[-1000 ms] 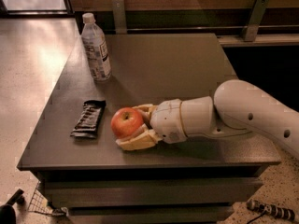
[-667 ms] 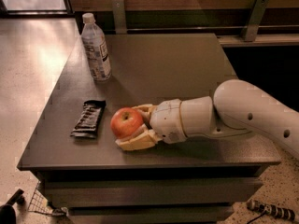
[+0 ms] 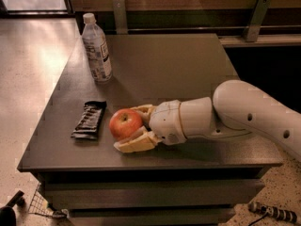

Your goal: Move apple near rxbar chocolate

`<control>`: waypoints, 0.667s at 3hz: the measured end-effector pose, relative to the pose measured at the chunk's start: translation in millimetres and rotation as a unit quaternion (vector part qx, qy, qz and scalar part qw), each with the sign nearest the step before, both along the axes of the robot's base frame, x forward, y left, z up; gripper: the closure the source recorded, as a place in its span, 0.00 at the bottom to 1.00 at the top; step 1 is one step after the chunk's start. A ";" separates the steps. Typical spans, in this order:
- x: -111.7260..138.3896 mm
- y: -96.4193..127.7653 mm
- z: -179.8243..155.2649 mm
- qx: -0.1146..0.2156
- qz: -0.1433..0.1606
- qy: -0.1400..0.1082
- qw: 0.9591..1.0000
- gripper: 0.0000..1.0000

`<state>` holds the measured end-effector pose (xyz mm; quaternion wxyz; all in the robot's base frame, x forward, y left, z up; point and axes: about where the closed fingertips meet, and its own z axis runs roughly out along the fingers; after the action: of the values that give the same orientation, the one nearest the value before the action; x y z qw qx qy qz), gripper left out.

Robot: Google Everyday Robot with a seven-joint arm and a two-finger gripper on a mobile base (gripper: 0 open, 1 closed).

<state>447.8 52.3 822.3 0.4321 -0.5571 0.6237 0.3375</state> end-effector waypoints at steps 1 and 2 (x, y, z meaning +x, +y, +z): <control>-0.8 1.6 0.4 -0.001 0.002 0.000 1.000 0.00; 1.1 -0.6 2.4 -0.003 0.000 -0.002 1.000 0.00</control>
Offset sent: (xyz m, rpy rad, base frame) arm -0.0008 0.0015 0.0004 -0.0010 -0.0009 0.0032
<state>448.9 51.7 824.7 0.4314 -0.5590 0.6239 0.3349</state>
